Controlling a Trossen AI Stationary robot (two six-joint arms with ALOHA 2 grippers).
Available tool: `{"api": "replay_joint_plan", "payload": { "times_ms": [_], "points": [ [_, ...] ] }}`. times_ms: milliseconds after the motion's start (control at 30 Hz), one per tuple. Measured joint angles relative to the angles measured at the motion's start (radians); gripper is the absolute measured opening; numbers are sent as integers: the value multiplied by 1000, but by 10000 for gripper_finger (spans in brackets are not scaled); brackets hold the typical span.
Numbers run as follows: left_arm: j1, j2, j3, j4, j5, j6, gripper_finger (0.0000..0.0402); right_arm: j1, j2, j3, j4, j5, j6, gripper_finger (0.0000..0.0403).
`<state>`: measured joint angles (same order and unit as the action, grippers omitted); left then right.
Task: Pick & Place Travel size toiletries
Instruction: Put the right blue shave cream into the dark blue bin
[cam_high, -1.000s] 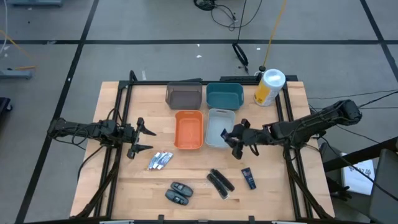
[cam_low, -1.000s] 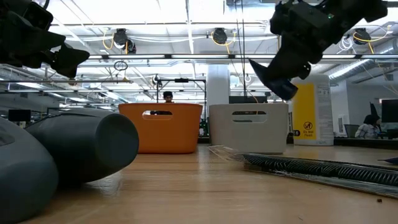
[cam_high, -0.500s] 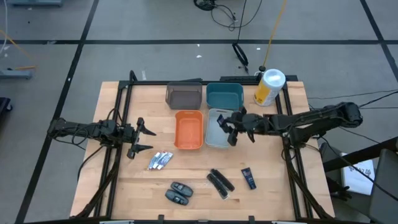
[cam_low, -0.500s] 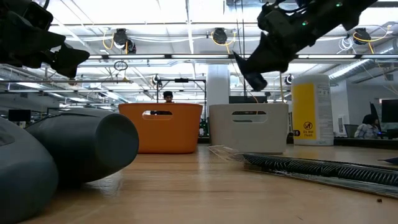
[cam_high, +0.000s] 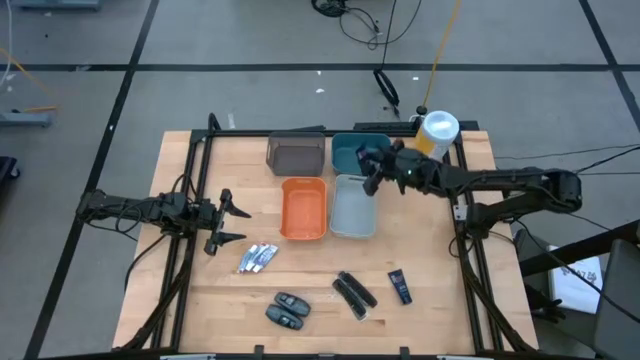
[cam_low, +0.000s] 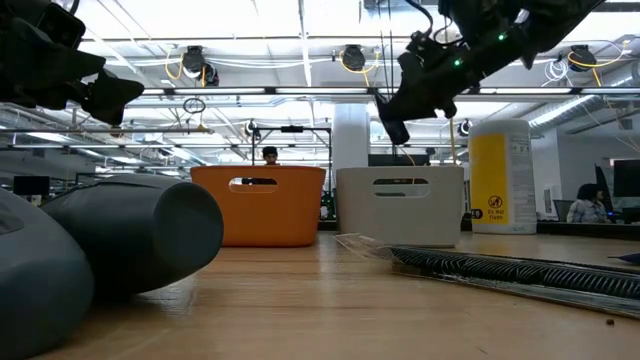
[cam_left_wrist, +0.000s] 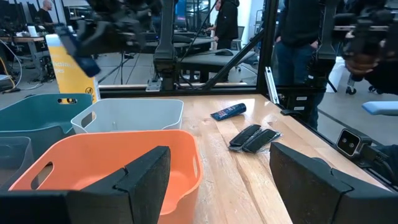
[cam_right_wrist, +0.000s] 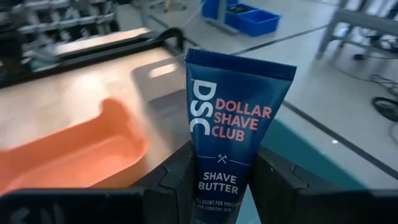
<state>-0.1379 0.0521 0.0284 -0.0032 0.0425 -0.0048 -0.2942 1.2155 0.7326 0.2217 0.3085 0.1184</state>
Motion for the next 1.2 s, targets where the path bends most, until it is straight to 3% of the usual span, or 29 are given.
{"api": "replay_joint_plan", "payload": {
  "times_ms": [267, 467, 767, 1200],
  "points": [
    [0, 0, 0, 0, 0, 0, 274, -113, 32, 0, 74, -6, 0, 121],
    [0, 0, 0, 0, 0, 0, 274, -169, 131, 2, 215, -105, -1, 121],
    [0, 0, 0, 0, 0, 0, 274, -271, 240, 51, 121, -185, 48, 121],
    [0, 0, 0, 0, 0, 0, 274, -309, 291, 52, 66, -180, 53, 121]
  ]
}}
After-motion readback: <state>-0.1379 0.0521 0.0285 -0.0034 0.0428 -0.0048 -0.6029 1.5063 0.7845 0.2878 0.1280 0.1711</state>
